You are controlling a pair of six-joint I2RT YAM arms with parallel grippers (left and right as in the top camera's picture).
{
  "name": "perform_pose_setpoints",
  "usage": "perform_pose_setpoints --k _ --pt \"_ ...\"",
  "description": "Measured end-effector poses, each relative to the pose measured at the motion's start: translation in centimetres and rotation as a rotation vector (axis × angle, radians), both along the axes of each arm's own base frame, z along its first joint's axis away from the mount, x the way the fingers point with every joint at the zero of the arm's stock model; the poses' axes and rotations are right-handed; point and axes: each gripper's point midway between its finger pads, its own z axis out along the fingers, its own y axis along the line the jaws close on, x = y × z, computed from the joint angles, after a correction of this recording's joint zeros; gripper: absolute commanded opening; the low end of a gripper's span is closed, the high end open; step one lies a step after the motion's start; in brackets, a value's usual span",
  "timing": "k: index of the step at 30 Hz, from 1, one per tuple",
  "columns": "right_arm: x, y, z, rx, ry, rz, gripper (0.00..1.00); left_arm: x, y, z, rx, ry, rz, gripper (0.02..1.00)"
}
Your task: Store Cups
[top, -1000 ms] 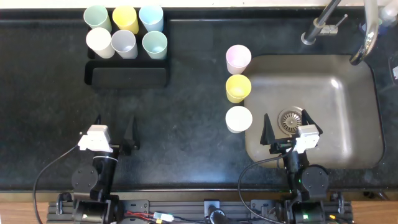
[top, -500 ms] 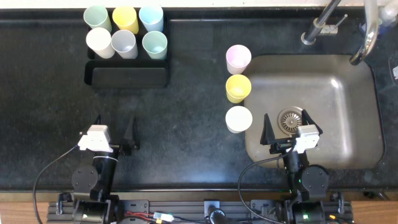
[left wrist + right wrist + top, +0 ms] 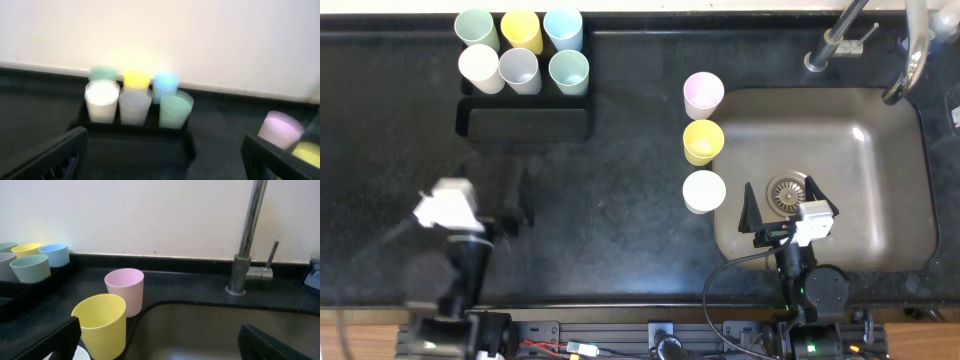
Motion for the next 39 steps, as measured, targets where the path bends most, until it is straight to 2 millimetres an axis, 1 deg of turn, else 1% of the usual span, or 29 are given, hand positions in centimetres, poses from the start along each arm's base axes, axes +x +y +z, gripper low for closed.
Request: perform_pose_setpoints --k 2,4,5,7,9,11,12,14,16,18,21,23,25,27,29,32,35,39 --pt "0.0 0.0 0.0 0.000 0.000 0.000 0.998 1.4 -0.6 4.4 -0.002 0.032 -0.031 1.000" --pt "0.0 0.0 0.0 -0.001 -0.001 -0.001 0.996 3.2 -1.6 8.0 -0.002 0.102 -0.070 1.000" --pt "0.0 0.0 0.0 0.000 0.000 0.000 0.998 4.1 -2.3 9.3 -0.001 0.143 -0.093 1.000" --pt "0.0 0.0 0.0 0.000 -0.001 -0.001 0.996 6.0 -3.9 11.5 0.005 0.234 -0.143 1.000" --pt "0.0 0.0 0.0 0.000 0.000 -0.001 0.996 8.3 -6.0 13.0 0.011 0.311 -0.193 1.000" --pt "0.0 0.0 0.0 0.000 -0.001 -0.001 0.998 10.6 -8.1 13.4 0.003 0.387 -0.225 0.998" --pt "0.0 0.0 0.0 0.000 0.000 -0.001 0.998 11.7 -9.3 13.1 -0.003 0.428 -0.237 1.000" --pt "0.0 0.0 0.0 0.000 -0.001 -0.001 0.998 13.8 -12.0 12.2 -0.007 0.504 -0.253 1.000" --pt "0.0 0.0 0.0 0.000 -0.001 -0.001 0.998 15.4 -15.5 10.4 -0.009 0.587 -0.267 1.000" --pt "0.0 0.0 0.0 0.000 0.000 -0.001 0.998 16.3 -18.9 8.1 -0.006 0.670 -0.276 1.000" --pt "0.0 0.0 0.0 -0.001 0.000 -0.001 0.998 16.3 -23.9 3.7 0.005 0.807 -0.284 1.000" --pt "0.0 0.0 0.0 0.000 0.000 -0.001 0.996 15.6 -26.4 0.6 0.018 0.905 -0.276 1.000" --pt "0.0 0.0 0.0 0.000 0.000 -0.001 0.998 14.6 -28.2 -2.5 0.028 1.000 -0.254 1.000" --pt "0.0 0.0 0.0 0.000 0.000 -0.001 0.996 13.9 -29.6 -4.9 0.034 1.064 -0.239 1.000" --pt "0.0 0.0 0.0 0.000 0.000 -0.001 0.998 13.7 -30.5 -6.8 0.036 1.104 -0.223 1.000" --pt "0.0 0.0 0.0 0.000 0.000 -0.001 0.996 14.0 -30.8 -9.2 0.031 1.145 -0.174 1.000" --pt "0.0 0.0 0.0 0.000 0.000 -0.001 0.993 15.0 -30.5 -10.7 0.026 1.146 -0.115 0.998" --pt "0.0 0.0 0.0 0.000 0.000 -0.002 0.996 16.3 -30.2 -11.5 0.011 1.125 -0.076 0.993"
